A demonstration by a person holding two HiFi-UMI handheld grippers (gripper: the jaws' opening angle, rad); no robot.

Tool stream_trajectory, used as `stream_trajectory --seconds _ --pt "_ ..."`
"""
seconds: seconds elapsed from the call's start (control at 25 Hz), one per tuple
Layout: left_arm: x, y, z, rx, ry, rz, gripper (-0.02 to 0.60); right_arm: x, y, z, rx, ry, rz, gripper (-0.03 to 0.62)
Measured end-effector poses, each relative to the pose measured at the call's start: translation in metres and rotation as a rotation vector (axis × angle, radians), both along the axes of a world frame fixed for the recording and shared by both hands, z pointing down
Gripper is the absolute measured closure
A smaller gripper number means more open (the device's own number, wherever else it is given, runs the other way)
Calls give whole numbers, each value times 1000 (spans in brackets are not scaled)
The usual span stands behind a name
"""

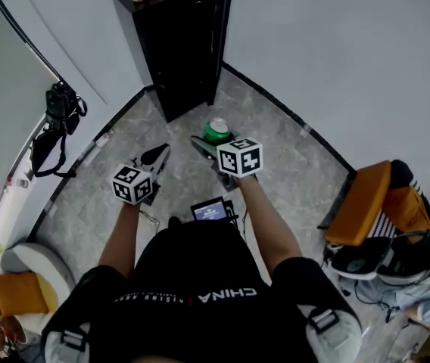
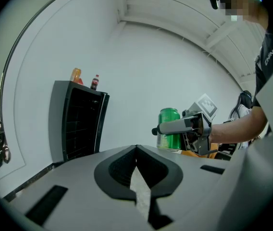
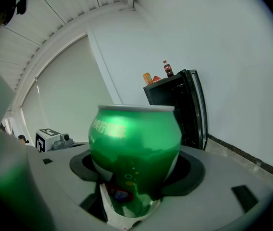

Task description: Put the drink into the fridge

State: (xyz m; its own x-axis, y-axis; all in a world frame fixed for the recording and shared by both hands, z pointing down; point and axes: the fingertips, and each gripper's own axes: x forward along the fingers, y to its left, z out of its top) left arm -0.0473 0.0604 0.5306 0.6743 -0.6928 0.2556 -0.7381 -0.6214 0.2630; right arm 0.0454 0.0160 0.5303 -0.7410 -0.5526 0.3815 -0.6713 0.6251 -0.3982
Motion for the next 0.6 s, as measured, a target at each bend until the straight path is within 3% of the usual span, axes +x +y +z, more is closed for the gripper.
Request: stream_trajectory --seconds 0.6 --pt "8 2 7 -13 -7 -25 569 11 5 5 -6 -5 -27 250"
